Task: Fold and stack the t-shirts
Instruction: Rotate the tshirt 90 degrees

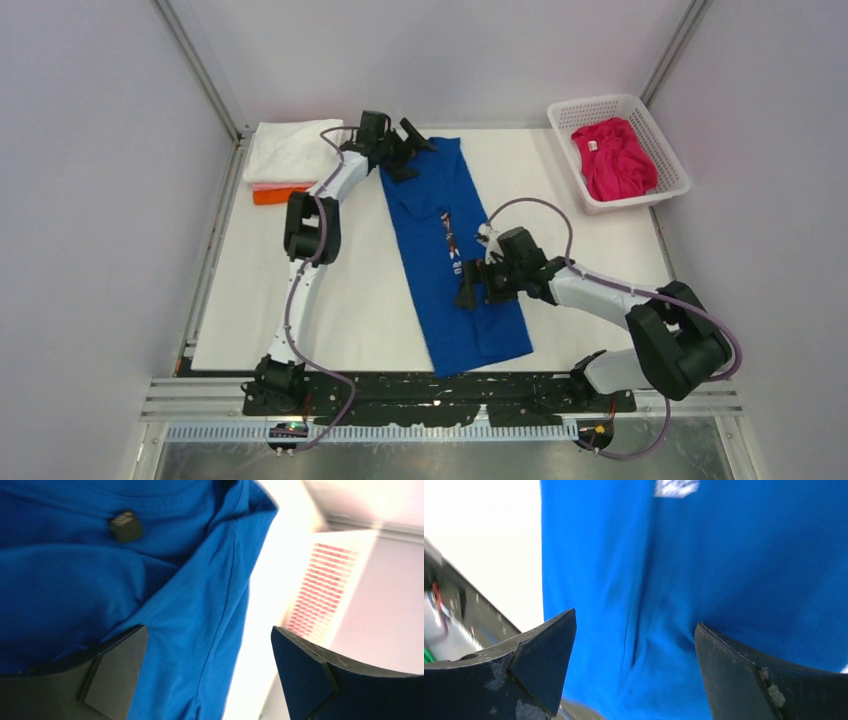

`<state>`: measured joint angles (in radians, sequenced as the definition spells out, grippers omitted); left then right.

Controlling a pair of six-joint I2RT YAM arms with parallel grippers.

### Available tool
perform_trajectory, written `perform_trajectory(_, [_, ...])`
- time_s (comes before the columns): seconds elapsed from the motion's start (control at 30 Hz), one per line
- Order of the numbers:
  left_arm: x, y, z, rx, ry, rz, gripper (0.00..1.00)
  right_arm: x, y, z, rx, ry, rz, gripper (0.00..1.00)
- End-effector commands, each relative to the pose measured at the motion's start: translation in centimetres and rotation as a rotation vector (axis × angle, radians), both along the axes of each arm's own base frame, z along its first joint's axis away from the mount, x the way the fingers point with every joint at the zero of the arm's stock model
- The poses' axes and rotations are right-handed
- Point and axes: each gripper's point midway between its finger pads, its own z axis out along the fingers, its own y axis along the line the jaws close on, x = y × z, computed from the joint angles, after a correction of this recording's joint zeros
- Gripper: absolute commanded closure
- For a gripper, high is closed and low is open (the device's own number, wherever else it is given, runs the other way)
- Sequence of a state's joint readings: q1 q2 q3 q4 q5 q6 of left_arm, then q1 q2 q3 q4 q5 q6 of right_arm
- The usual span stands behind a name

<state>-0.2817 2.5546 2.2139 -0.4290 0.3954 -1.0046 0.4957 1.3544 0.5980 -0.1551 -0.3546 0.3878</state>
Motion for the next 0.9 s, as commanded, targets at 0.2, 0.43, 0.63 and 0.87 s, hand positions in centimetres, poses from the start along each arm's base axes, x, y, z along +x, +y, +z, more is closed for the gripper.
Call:
perform_trajectory(0.2, [3.9, -7.5, 1.1, -0.467, -0.089, -0.048, 0.01, -5.0, 11.4, 1.6, 0.174, 0.028, 0.443, 0.04])
perform_trajectory(0.43, [5.3, -3.3, 4.9, -0.216, -0.195, 0.063, 0.01, -3.1, 9.7, 4.2, 0.05, -0.083, 0.374, 0.05])
perform_trajectory(0.63, [5.2, -1.2, 13.8, -0.125, -0.362, 0.071, 0.01, -3.2, 7.4, 9.8, 0.009, -0.228, 0.323, 0.05])
perform_trajectory(0.87, [-3.5, 0.7, 23.2, 0.009, -0.468, -0.067, 0.01, -2.2, 3.0, 11.7, 0.058, -0.247, 0.042, 0.05])
